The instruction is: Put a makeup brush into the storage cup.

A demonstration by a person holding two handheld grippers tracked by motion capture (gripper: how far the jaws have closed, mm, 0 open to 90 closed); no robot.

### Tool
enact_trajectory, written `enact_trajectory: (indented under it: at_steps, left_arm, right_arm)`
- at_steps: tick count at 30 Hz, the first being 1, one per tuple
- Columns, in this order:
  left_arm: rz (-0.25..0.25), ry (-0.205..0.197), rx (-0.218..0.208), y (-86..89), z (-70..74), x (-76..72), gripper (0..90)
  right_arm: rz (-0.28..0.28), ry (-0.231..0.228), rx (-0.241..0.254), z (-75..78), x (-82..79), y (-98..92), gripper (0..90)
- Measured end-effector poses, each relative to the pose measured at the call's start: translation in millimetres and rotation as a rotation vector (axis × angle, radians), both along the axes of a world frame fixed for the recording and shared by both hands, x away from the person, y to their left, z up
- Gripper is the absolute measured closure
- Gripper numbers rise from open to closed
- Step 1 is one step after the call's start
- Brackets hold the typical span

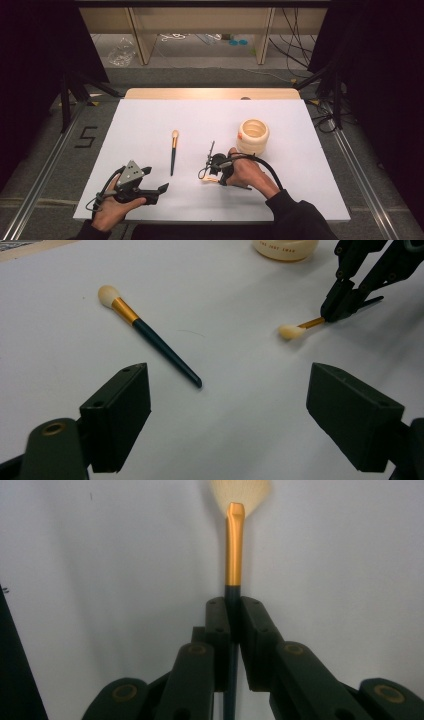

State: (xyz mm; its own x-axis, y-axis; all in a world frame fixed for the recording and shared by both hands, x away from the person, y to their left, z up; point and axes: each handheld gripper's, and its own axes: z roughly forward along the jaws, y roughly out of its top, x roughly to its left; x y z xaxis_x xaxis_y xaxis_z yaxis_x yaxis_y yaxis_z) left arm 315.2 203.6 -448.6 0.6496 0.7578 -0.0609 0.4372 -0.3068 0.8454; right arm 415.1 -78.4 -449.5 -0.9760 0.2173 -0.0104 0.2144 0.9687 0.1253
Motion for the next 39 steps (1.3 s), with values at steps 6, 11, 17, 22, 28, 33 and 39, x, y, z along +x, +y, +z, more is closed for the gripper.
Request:
enact_trajectory:
  at_steps: [6, 11, 17, 22, 28, 33, 39]
  left_arm:
    - [0.003, -0.005, 0.004, 1.0, 1.4, -0.2, 17.6]
    - [0.006, 0.000, 0.002, 1.2, 0.3, -0.5, 17.7]
    - [-0.003, -0.012, 0.014, 2.0, 1.0, 0.3, 17.7]
    - [0.001, -0.008, 0.011, 3.1, 0.6, 0.5, 17.8]
    - [0.010, -0.002, 0.005, 3.4, 0.4, 0.4, 17.8]
    - [0.010, -0.002, 0.002, 3.3, 0.8, 1.1, 17.8]
    - [0.015, -0.002, 0.013, 4.6, 0.5, 1.0, 17.9]
  right_arm:
    - [0.006, -0.030, 0.079, 14.0, 0.7, -6.5, 83.5]
    - [-0.051, -0.059, 0.194, 33.5, 1.0, -16.6, 83.5]
    - [-0.068, -0.127, 0.303, 56.1, 3.2, -31.5, 83.5]
    - [-0.099, -0.215, 0.433, 70.9, 8.7, -45.5, 83.5]
    - [-0.148, -0.225, 0.545, 81.1, 12.8, -60.5, 83.5]
    - [-0.160, -0.221, 0.568, 85.6, 12.9, -65.9, 83.5]
    - [-0.197, -0.251, 0.636, 93.5, 16.2, -77.5, 83.5]
